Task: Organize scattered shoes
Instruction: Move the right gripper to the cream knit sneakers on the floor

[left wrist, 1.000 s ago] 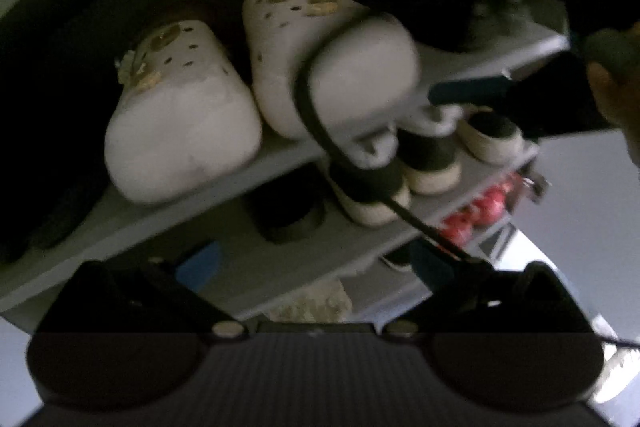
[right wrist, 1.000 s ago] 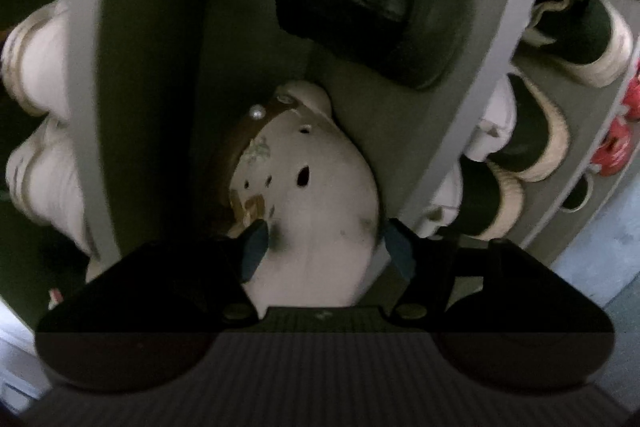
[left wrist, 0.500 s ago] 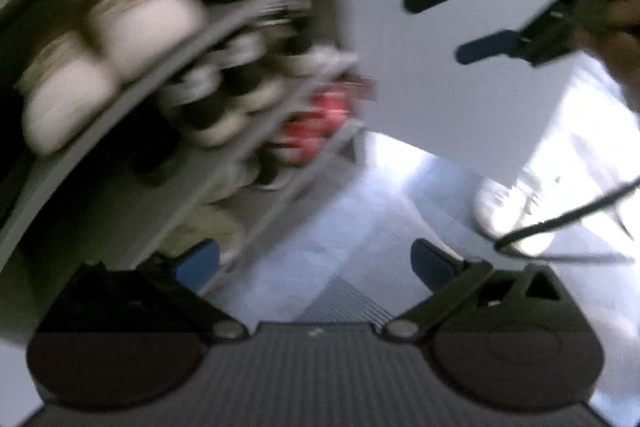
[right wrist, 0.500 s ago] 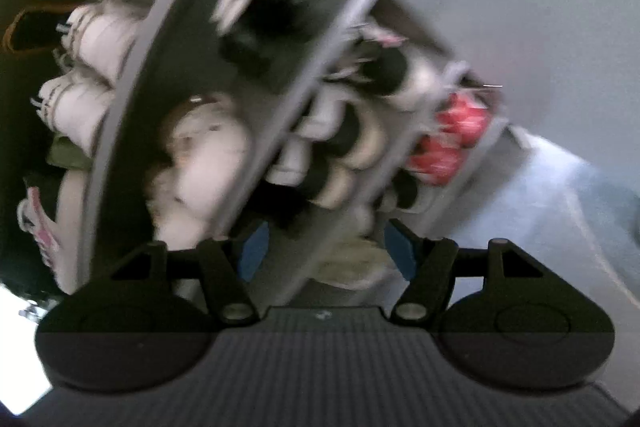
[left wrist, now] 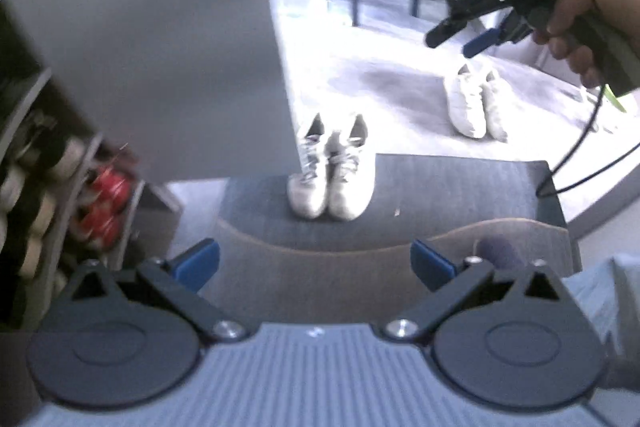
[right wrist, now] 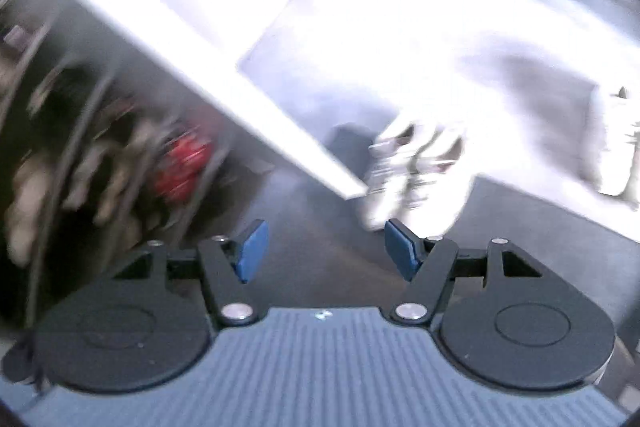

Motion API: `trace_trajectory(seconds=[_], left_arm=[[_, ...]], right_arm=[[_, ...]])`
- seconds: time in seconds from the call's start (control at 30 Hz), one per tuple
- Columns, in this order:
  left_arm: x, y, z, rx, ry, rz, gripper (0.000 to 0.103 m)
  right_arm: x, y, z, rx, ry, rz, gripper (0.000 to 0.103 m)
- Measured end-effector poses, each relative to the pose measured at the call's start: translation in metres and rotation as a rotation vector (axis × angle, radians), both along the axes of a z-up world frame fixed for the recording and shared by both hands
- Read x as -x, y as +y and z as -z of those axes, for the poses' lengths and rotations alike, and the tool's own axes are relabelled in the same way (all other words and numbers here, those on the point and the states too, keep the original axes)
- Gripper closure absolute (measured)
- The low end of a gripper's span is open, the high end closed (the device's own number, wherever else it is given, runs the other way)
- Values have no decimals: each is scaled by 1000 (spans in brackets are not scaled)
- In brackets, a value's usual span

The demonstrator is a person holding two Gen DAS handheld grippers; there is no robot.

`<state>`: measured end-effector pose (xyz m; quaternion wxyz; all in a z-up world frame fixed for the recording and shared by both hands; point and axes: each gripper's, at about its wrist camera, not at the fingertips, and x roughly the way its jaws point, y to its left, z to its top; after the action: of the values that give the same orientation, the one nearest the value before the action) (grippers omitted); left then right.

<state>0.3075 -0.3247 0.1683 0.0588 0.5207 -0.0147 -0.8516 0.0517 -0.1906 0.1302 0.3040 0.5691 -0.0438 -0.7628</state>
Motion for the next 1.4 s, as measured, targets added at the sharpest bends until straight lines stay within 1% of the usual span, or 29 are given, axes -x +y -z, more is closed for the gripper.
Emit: trace_trajectory(seconds=[0.03,0.07,0.17,0.23,0.27,0.33,0.4,0.43,0.5,0.53,0.67,0.7,0.73,0.77,0.83,0.9,0.97,1.0,1.07,1.1,1.13,1.2,1.23,1.27,1.3,1.33,1.37,1.4], left_arm=[[21,12,2,-2,-9,-5,0],[34,17,3,-5,-13,-14,0],[77,41,10,-42,-39,-102,0],[118,73,18,-76,-70,-165,0],[132,83,20,-81,-81,-170,0],[175,112,24,-87,-95,-167,0],[212,131,25,-88,-85,-151,0],[239,141,26,-87,-69,-142,0],[276,152,26,-83,-41,-139,0],[304,156,27,-79,-20,-141,0],[382,159,35,-74,33,-165,0],[405,158,39,-77,43,-171,0],[428,156,44,-84,48,-174,0],[441,155,47,-88,50,-174,0],[470,154,55,-97,50,-165,0],[497,157,68,-110,55,-132,0],[522,163,87,-103,55,-82,0],[538,166,104,-99,52,-48,0],[553,169,125,-104,42,-19,0],[561,170,143,-107,27,-4,0],[568,171,160,-108,6,7,0],[575,170,178,-110,-19,15,0],[578,170,193,-114,-37,16,0],[581,169,205,-117,-51,16,0],[582,169,214,-118,-61,16,0],[585,168,224,-121,-73,15,0],[585,167,229,-124,-79,14,0],[584,165,232,-127,-84,14,0]], right_arm=[[12,18,5,-18,8,38,35],[25,36,10,-39,23,77,35],[73,95,30,-106,68,197,35],[100,124,39,-127,81,245,35],[110,136,41,-132,87,261,35],[129,153,43,-143,95,282,34],[152,175,47,-159,102,303,33],[171,190,50,-165,103,318,32],[191,204,49,-165,108,336,25],[202,211,50,-164,112,347,23],[252,235,62,-172,121,394,23],[260,239,65,-174,118,406,21],[268,243,71,-172,105,423,20],[283,249,82,-165,77,457,20],[296,256,94,-155,33,505,20],[308,262,110,-164,-19,554,20],[329,266,137,-202,-52,604,20],[340,269,153,-207,-58,627,20],[361,273,191,-214,-76,645,20],[372,274,211,-218,-86,652,20],[378,276,222,-224,-91,655,20],[397,277,255,-262,-107,662,20],[411,281,282,-283,-117,688,20],[420,284,302,-289,-127,709,20],[425,286,312,-286,-138,717,20],[432,289,330,-287,-166,724,20],[441,289,357,-311,-211,724,20],[447,289,377,-341,-235,717,20]])
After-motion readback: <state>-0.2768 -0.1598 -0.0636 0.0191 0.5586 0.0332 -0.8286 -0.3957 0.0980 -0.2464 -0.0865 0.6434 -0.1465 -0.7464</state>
